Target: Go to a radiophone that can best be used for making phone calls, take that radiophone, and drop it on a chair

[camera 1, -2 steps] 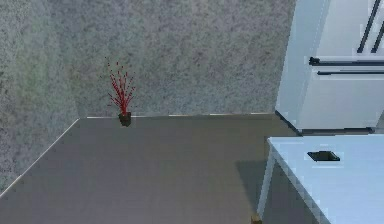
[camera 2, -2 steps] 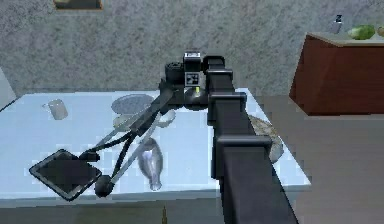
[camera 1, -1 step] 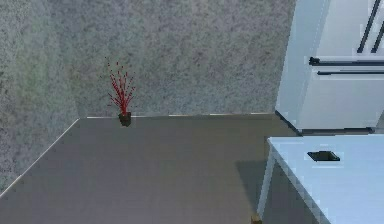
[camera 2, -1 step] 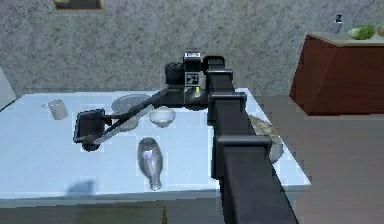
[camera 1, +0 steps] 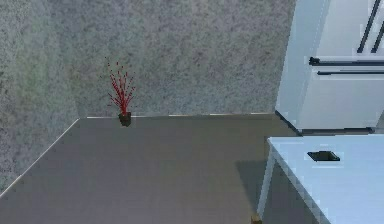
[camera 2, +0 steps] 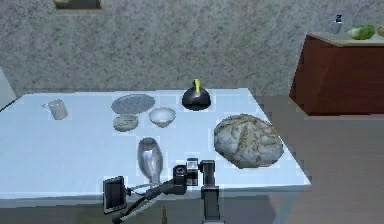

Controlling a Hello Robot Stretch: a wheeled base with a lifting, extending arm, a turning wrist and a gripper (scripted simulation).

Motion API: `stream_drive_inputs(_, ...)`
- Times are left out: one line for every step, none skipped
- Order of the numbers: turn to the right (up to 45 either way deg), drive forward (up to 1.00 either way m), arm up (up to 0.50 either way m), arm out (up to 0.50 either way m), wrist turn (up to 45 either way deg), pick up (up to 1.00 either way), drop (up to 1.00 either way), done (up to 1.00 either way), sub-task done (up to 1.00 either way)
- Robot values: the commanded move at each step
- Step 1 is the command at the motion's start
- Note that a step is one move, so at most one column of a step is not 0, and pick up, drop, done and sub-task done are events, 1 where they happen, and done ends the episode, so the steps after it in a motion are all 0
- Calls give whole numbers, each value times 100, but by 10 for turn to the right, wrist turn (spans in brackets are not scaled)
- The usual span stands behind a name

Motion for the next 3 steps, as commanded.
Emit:
stream_drive_inputs(0, 0, -32, 0, 0, 0, 0, 0, 0)
stream_drive_inputs(0, 0, 0, 0, 0, 0, 100, 0, 0)
stream_drive_inputs(0, 0, 10, 0, 0, 0, 0, 0, 0)
